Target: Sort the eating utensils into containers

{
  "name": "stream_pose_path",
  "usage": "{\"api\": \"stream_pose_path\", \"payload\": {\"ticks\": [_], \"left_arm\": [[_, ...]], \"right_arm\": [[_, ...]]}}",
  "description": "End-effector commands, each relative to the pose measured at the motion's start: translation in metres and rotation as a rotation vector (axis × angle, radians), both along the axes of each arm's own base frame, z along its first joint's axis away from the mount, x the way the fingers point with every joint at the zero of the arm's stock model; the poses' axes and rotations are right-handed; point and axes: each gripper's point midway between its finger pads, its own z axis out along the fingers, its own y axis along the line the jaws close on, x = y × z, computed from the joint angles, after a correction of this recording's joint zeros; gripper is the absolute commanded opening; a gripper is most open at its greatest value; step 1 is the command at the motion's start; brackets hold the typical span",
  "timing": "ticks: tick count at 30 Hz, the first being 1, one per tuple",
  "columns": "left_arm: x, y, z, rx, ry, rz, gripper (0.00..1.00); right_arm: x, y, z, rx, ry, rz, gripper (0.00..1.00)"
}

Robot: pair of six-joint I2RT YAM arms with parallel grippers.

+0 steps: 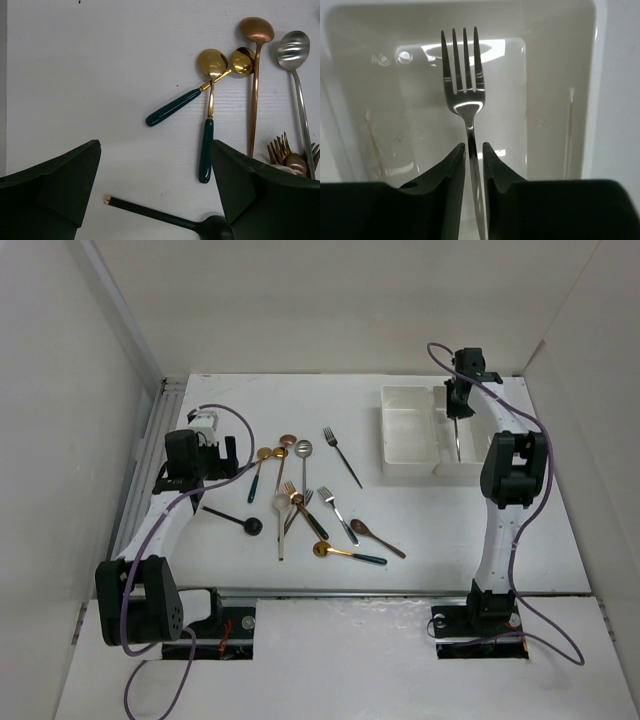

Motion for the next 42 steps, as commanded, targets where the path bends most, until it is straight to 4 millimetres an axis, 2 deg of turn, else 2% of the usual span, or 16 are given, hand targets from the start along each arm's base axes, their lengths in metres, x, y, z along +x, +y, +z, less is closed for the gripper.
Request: {"api": "stream_pose_path", "payload": {"ticks": [1,3,6,9,11,12,14,18,19,21,23,24,26,32,36,42], "left_arm": [[0.014,-0.002,0.019,0.045,-0.05,-0.075,0.87],[0.014,-0.002,0.016,0.095,-0.05,-0.13,0.85],[0.017,0.001,0.01,0.148,-0.044,-0.165,0.84],[0.021,0.004,0.005,0.212,-0.04,-0.208,0.83],[0.022,0.003,0.005,0.238,-0.039,-0.245,0.82],[0.025,0.003,0.004,0.27,-0.049,-0.278,0.82],[0.027,0.001,-0.001,0.306,-0.055,-0.311,0.82],[0.028,0.002,-0.011,0.366,-0.031,-0.359,0.82],[0.026,0.002,-0.022,0.368,0.002,-0.373,0.82],[0.026,-0.001,-0.025,0.372,0.02,-0.392,0.82],[0.029,-0.009,-0.03,0.376,0.034,-0.422,0.82],[0.029,-0.012,-0.033,0.372,0.05,-0.435,0.82],[0.034,-0.027,-0.041,0.381,0.092,-0.496,0.8],[0.059,-0.034,-0.06,0.359,0.215,-0.554,0.66],[0.054,-0.035,-0.093,0.358,0.361,-0.657,0.55],[0.037,-0.043,-0.097,0.378,0.371,-0.777,0.51]], "right_arm": [[0.018,0.006,0.034,0.019,-0.092,0.009,0.28],[0.017,0.008,0.048,0.029,-0.119,0.017,0.45],[0.012,0.009,0.066,0.036,-0.138,0.023,0.59],[0.007,0.011,0.1,0.055,-0.202,0.001,0.62],[-0.002,0.027,0.128,0.087,-0.254,-0.021,0.65],[-0.004,0.049,0.136,0.108,-0.276,0.003,0.7],[-0.012,0.087,0.148,0.16,-0.312,0.066,1.0],[-0.032,0.185,0.143,0.218,-0.306,0.189,1.0],[-0.043,0.223,0.136,0.237,-0.282,0.268,1.0],[-0.05,0.26,0.116,0.258,-0.246,0.309,1.0],[-0.055,0.294,0.114,0.275,-0.244,0.357,1.0],[-0.059,0.3,0.096,0.266,-0.196,0.359,0.99],[-0.066,0.318,0.094,0.303,-0.177,0.398,0.99],[-0.072,0.323,0.092,0.322,-0.181,0.408,0.99],[-0.075,0.311,0.096,0.276,-0.196,0.396,0.99],[-0.082,0.304,0.095,0.266,-0.192,0.389,0.99]]}}
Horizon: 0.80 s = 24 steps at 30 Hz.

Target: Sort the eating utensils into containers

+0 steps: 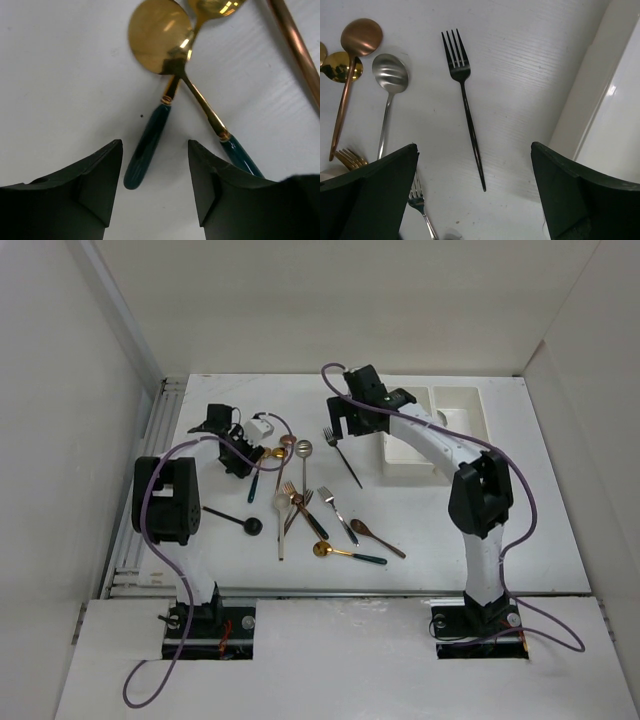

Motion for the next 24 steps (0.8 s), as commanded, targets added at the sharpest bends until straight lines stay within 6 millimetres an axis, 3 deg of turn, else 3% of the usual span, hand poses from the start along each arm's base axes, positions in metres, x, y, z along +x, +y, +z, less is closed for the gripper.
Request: {"api": "stream_pose_path", "payload": {"ticks": [1,4,5,8,9,10,12,13,17,22,24], "left_arm": [[-0.03,-0.013,0.008,-0.013,0.052,-0.132,0.52],[-0.031,-0.01,0.002,0.049,0.035,-0.125,0.52],[-0.036,-0.009,-0.009,0.073,0.053,-0.111,0.52],[-0.036,0.0,-0.028,0.138,0.082,-0.055,0.37],[-0.033,-0.005,-0.029,0.133,0.083,-0.053,0.31],[-0.032,-0.004,-0.033,0.139,0.093,-0.036,0.17],[-0.024,-0.006,-0.03,0.119,0.099,0.007,0.0],[-0.025,-0.007,-0.034,0.116,0.111,0.016,0.0],[-0.013,0.004,-0.019,0.085,0.091,0.104,0.0],[0.021,0.051,0.04,0.161,-0.023,0.36,0.0],[0.024,0.056,0.056,0.196,-0.066,0.382,0.0]], "right_arm": [[0.003,-0.001,0.037,0.035,-0.091,-0.019,0.99],[0.003,-0.001,0.037,0.035,-0.091,-0.019,0.99],[0.004,0.0,0.041,0.041,-0.1,-0.019,0.99],[0.008,-0.002,0.045,0.024,-0.113,-0.026,0.99],[0.008,-0.002,0.048,0.025,-0.114,-0.026,0.99],[0.008,-0.002,0.048,0.025,-0.114,-0.026,0.99],[0.009,-0.006,0.051,0.005,-0.123,-0.035,0.99],[0.009,-0.006,0.051,0.005,-0.123,-0.035,0.99],[0.009,-0.006,0.051,0.005,-0.123,-0.035,0.99],[0.008,-0.01,0.051,-0.009,-0.128,-0.036,0.99],[0.01,-0.009,0.053,-0.004,-0.135,-0.036,0.99]]}}
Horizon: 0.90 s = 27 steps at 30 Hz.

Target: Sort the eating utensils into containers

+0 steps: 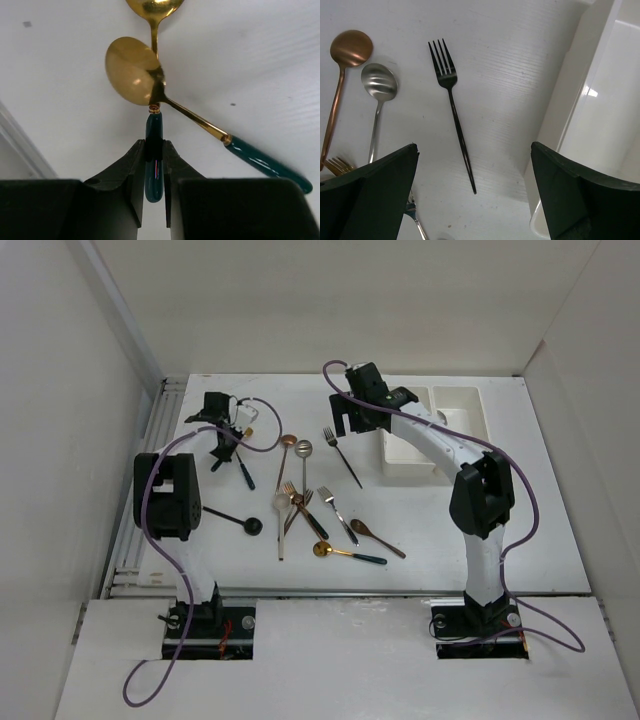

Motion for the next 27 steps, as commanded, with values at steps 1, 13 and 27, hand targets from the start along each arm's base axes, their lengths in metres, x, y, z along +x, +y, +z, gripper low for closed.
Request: {"api": "stream_pose_path", "payload": {"ticks": [1,13,27], "left_arm": [[0.018,0.02,0.055,0.088,-0.134,0.129,0.0],[0.025,0.006,0.136,0.251,-0.377,0.063,0.0],[0.007,-0.122,0.22,-0.377,-0.395,-0.169,0.0]], "right_arm": [[0.005,0.002,0.041,0.033,-0.091,-0.005,0.99],[0.002,-0.005,0.049,0.02,-0.11,-0.014,0.99],[-0.038,0.065,0.096,0.329,-0.124,0.227,1.0]]}}
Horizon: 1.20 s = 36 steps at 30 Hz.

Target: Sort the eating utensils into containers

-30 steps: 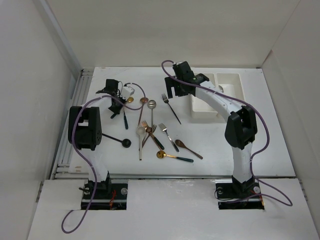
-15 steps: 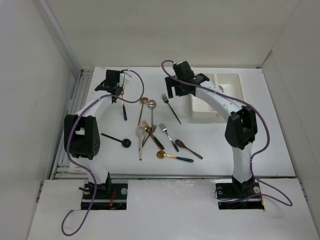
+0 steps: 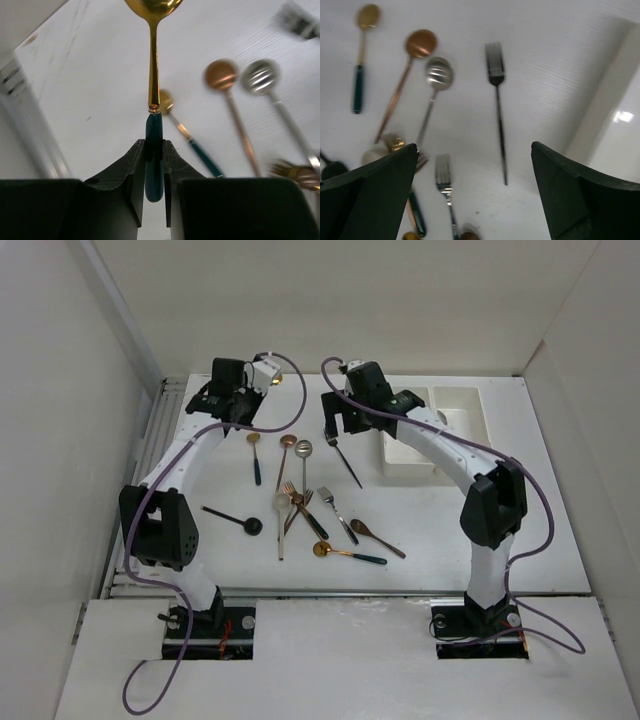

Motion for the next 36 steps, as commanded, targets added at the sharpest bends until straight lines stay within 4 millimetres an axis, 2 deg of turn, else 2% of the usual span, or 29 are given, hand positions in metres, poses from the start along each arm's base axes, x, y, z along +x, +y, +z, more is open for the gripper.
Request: {"api": "stream_pose_path", "payload": {"ticks": [1,2,3,4,5,7,8,10,12,14,16,18,19,20,23,25,27,29,31,33,34,35,36], "left_arm": [[-0.025,-0.065,0.069,-0.343,-0.021,-0.205,0.0],[-0.037,-0.087,0.077,-0.457,0.024,-0.283,0.0],[-0.045,-0.1,0.079,-0.502,0.047,-0.327,0.0],[-0.051,-0.107,0.082,-0.54,0.066,-0.357,0.0],[-0.058,-0.119,0.084,-0.571,0.085,-0.398,0.0],[-0.074,-0.137,0.093,-0.642,0.128,-0.481,0.0],[-0.078,-0.14,0.095,-0.659,0.136,-0.506,0.0],[-0.091,-0.148,0.104,-0.711,0.157,-0.569,0.0],[-0.096,-0.153,0.113,-0.752,0.168,-0.596,0.0],[-0.102,-0.159,0.12,-0.792,0.178,-0.637,0.0],[-0.106,-0.164,0.13,-0.83,0.181,-0.668,0.0],[-0.108,-0.166,0.137,-0.849,0.18,-0.684,0.0],[-0.108,-0.167,0.139,-0.852,0.174,-0.696,0.0],[-0.11,-0.168,0.145,-0.864,0.171,-0.709,0.0],[-0.113,-0.17,0.149,-0.894,0.192,-0.71,0.0],[-0.114,-0.171,0.152,-0.908,0.194,-0.714,0.0],[-0.113,-0.172,0.156,-0.919,0.187,-0.722,0.0],[-0.113,-0.176,0.152,-0.919,0.2,-0.726,0.0],[-0.11,-0.175,0.151,-0.91,0.191,-0.705,0.0],[-0.11,-0.175,0.147,-0.911,0.201,-0.7,0.0],[-0.109,-0.174,0.143,-0.909,0.206,-0.688,0.0],[-0.109,-0.174,0.143,-0.909,0.206,-0.688,0.0],[-0.108,-0.175,0.145,-0.915,0.202,-0.687,0.0]], "right_arm": [[-0.02,0.053,0.1,0.338,-0.165,0.184,1.0],[-0.026,0.063,0.115,0.431,-0.172,0.209,1.0],[-0.037,0.072,0.114,0.51,-0.144,0.273,1.0],[-0.033,0.076,0.144,0.611,-0.232,0.305,1.0],[-0.041,0.08,0.162,0.698,-0.233,0.314,1.0],[-0.043,0.078,0.17,0.772,-0.234,0.344,1.0],[-0.038,0.075,0.181,0.809,-0.272,0.35,0.99],[-0.041,0.072,0.193,0.854,-0.282,0.363,0.95],[-0.044,0.072,0.2,0.865,-0.302,0.38,0.87],[-0.044,0.072,0.2,0.871,-0.295,0.376,0.83],[-0.045,0.072,0.197,0.879,-0.283,0.37,0.74],[-0.042,0.069,0.184,0.877,-0.253,0.347,0.7],[-0.043,0.067,0.19,0.886,-0.26,0.338,0.68],[-0.043,0.067,0.183,0.881,-0.247,0.333,0.68],[-0.049,0.064,0.182,0.891,-0.231,0.324,0.67],[-0.049,0.064,0.172,0.883,-0.212,0.317,0.67],[-0.048,0.063,0.172,0.888,-0.209,0.304,0.66],[-0.045,0.065,0.167,0.884,-0.2,0.301,0.63],[-0.045,0.065,0.175,0.891,-0.216,0.307,0.6],[-0.045,0.065,0.18,0.895,-0.225,0.311,0.55],[-0.043,0.066,0.175,0.891,-0.216,0.307,0.52],[-0.048,0.071,0.181,0.899,-0.216,0.334,0.49],[-0.047,0.074,0.18,0.9,-0.212,0.343,0.43]]}}
